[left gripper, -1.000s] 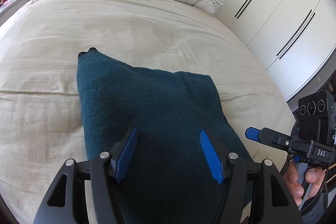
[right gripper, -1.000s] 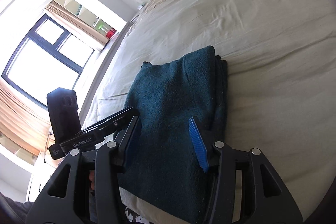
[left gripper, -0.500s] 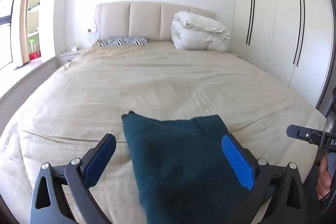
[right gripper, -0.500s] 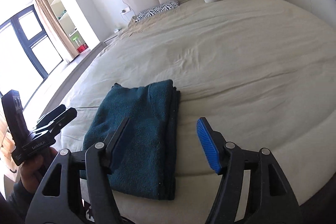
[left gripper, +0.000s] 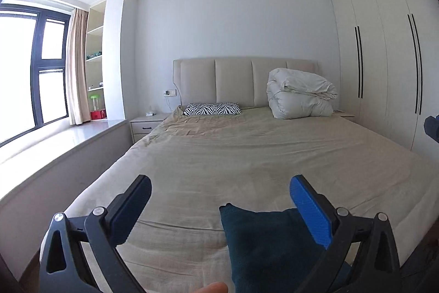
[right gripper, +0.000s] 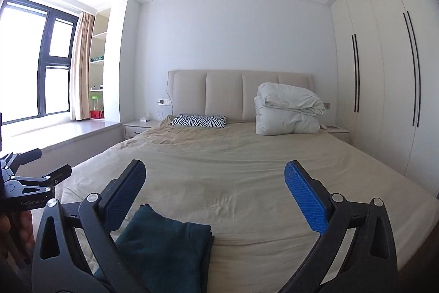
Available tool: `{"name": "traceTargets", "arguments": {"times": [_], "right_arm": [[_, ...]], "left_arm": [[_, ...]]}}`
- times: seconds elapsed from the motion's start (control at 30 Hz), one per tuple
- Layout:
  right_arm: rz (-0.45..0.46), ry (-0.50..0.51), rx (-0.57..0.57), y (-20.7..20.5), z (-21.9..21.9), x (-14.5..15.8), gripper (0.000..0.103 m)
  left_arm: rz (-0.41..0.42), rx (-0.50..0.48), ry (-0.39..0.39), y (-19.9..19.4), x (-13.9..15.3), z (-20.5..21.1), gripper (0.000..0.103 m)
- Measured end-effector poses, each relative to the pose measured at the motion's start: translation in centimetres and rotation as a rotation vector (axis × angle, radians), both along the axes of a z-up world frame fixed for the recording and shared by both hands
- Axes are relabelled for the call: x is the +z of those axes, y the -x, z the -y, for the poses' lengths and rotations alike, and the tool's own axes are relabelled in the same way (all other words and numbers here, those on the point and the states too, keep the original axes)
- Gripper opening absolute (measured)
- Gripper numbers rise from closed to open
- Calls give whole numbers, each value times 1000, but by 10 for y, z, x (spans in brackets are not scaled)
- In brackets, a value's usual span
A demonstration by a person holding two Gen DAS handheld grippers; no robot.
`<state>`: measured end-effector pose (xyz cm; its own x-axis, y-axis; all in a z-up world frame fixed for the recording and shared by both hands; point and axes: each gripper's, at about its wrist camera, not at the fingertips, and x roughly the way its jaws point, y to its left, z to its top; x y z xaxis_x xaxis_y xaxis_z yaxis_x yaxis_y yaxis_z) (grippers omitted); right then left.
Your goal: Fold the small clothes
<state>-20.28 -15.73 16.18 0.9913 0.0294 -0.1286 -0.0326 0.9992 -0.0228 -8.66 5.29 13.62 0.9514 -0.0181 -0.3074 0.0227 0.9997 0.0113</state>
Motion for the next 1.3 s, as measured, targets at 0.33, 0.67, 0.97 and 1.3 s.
{"name": "traceTargets", "arguments": {"times": [0.33,0.67,0.97,1.3], "right_arm": [[-339,21,-57,-20,-15,-60,103],[-674,-106,-103,-68,-14,-162,103],[-703,-88,-128,-79,-17,-175,103],[-706,-47,-128,-74,-25,-169,103]], "left_arm": [[-405,-30,91,-28,-87,6,103],[-572,-13,73,-32,-139,12,103],[-592,-1,70,-34,-149,11,103],[-588,14,62,-37,-150,7,103]]}}
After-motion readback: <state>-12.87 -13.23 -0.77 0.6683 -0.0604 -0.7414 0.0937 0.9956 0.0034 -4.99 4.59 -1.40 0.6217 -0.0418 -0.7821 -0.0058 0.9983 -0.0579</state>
